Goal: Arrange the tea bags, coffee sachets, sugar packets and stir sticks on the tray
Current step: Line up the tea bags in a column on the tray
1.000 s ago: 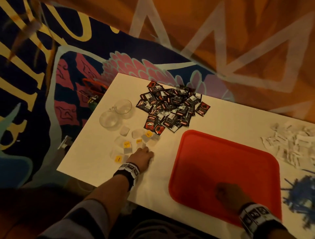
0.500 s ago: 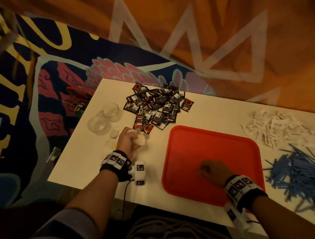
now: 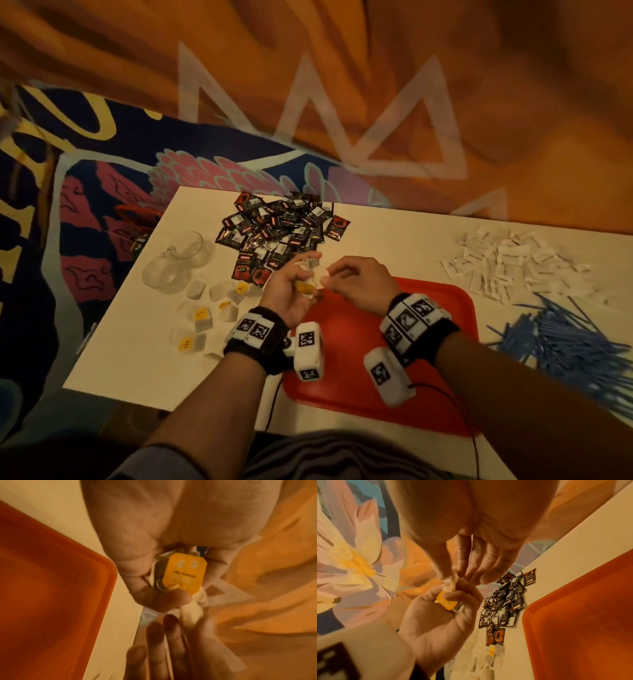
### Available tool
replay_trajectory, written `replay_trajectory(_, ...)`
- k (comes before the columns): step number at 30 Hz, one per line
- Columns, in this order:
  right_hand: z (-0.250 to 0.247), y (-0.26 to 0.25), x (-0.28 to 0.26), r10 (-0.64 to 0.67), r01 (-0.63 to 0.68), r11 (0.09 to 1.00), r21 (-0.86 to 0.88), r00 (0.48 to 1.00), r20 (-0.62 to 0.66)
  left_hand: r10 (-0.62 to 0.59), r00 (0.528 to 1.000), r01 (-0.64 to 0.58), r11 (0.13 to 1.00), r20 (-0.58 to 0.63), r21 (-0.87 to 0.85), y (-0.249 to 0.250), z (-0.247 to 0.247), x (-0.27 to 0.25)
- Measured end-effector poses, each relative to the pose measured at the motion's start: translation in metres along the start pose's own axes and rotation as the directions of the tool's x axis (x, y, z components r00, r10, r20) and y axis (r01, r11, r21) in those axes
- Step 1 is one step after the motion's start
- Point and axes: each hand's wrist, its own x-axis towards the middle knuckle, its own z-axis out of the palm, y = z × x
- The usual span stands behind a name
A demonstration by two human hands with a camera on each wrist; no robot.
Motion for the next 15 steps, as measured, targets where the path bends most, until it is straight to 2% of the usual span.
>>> replay_trajectory(4, -0.012, 0.009, -0.001, 0.067, -0.064, 0.989, 0.133, 0.998, -0.019, -0.022, 0.999, 0.024, 0.997, 0.03, -0.072, -0.017, 0.017, -0.001)
replay_trajectory(7, -0.023, 0.016, -0.004, 0.114, -0.105, 0.968, 0.228, 0.993, -0.025, -0.067, 0.998, 0.067, 0.989, -0.001, -0.131, -0.028, 0.024, 0.0)
replay_trajectory(11, -0.037, 0.02, -0.011, 0.094, -0.074, 0.953, 0.294, 0.994, -0.053, -0.129, 0.987, 0.123, 0.99, -0.094, -0.069, -0.038, 0.024, 0.003)
replay_trajectory(15, -0.048, 0.021, -0.014, 0.069, -0.036, 0.951, 0.306, 0.993, -0.096, -0.112, 0.988, 0.108, 0.993, -0.102, -0.046, -0.043, 0.01, 0.001)
